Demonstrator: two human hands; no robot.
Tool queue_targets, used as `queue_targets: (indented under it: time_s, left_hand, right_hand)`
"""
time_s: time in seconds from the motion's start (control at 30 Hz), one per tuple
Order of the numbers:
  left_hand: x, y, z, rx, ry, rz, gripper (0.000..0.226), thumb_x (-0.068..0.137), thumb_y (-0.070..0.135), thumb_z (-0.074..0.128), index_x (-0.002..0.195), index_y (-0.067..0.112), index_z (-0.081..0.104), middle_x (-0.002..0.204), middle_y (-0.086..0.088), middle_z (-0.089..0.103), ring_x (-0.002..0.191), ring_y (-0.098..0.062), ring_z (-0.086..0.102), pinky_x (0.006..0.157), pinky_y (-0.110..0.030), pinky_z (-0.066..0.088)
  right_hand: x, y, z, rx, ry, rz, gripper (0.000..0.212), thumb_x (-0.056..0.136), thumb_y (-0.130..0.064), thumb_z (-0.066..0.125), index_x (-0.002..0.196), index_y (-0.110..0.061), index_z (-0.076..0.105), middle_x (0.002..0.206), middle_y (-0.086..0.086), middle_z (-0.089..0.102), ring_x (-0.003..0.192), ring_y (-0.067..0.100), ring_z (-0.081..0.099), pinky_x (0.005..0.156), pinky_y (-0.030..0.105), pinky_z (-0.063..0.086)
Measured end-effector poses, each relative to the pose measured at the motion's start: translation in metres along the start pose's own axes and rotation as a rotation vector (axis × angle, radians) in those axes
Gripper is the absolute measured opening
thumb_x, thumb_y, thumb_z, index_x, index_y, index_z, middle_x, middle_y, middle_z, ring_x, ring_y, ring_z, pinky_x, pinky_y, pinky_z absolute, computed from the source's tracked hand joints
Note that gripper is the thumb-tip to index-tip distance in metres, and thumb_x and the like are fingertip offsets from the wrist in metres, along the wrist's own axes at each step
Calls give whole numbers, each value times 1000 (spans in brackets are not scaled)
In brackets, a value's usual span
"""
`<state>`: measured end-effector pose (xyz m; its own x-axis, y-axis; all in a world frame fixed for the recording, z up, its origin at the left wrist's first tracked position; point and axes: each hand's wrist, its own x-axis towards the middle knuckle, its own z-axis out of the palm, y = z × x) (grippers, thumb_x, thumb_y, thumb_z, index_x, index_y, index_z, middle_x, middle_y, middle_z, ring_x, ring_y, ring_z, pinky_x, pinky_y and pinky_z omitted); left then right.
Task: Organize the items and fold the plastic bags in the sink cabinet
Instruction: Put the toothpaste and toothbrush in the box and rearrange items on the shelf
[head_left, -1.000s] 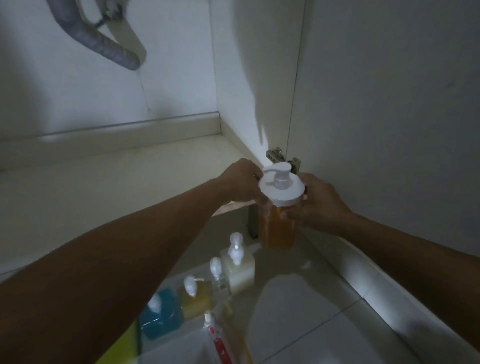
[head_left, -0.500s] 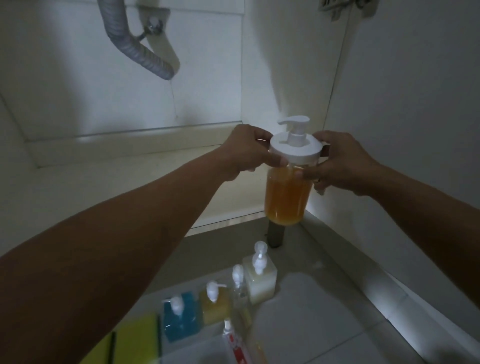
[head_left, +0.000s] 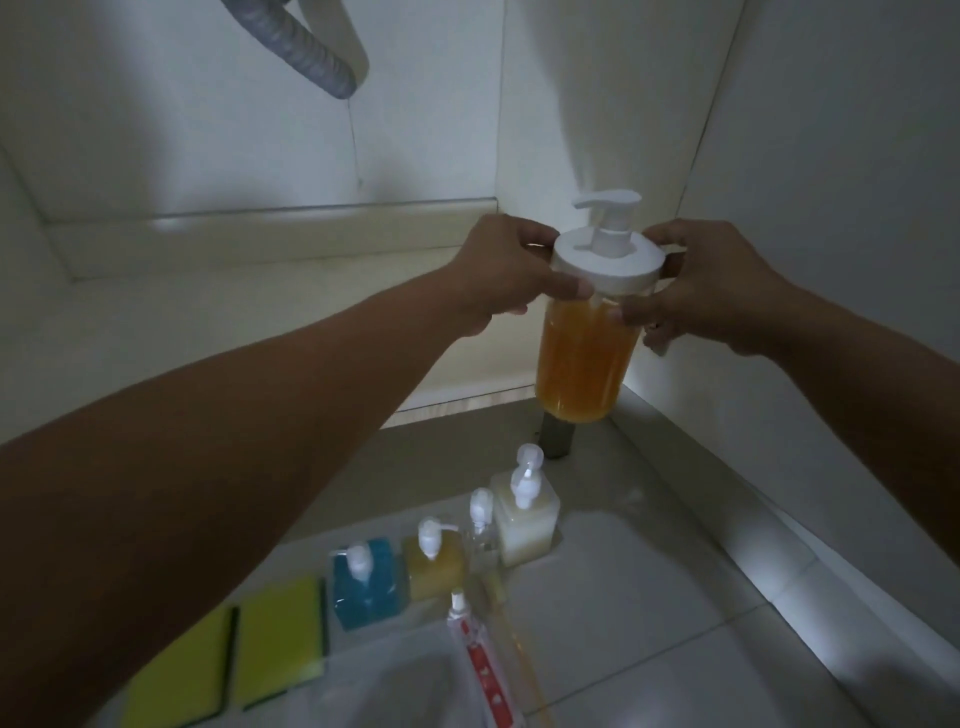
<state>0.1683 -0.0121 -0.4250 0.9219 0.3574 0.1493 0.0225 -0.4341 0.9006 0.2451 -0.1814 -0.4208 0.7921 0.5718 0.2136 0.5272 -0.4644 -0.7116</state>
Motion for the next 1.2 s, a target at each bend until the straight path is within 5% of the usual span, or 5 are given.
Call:
queue_targets:
  time_s: [0.6,0.8,0.97,1.1,1.2]
  left_hand:
    - [-6,-112,120,406,-202,-115,61,57,24,89,114,14,67,110,-1,67,102,-19,63,84,-31,52]
    - [-2,-127,126,484,-316,-185,22,79,6,57,99,2,65,94,-8,66,85,-23,61,69,-30,48]
    - [-1,-120,118,592,-387,-183,35,77,9,59,111,5,63,98,-7,66,87,-22,61,67,-26,48]
    - [-18,-101,95,678,-188,-66,37,80,18,65,115,9,58,110,-6,63,102,-24,59,89,-36,51]
    - [-54,-87,63,647,-6,68,19,76,17,65,94,14,62,96,-4,65,91,-23,60,82,-38,53]
  right_hand:
    - [-44,145,59,-68,-141,255,85,52,-7,93,126,-11,51,118,3,59,105,21,56,85,34,49]
    - [-52,154,72,31,-190,208,56,58,5,87,91,-27,56,91,-13,58,78,1,55,66,15,45]
    - [-57,139,69,-6,-222,126,59,61,11,83,89,-33,56,91,-19,56,79,2,57,67,10,46]
    - [-71,122,83,-291,-45,252,69,65,-6,85,124,-15,51,112,-2,56,101,23,57,77,24,44]
    - [-105,111,106,-296,42,191,49,68,-11,82,110,-10,56,105,4,58,95,23,58,79,32,47]
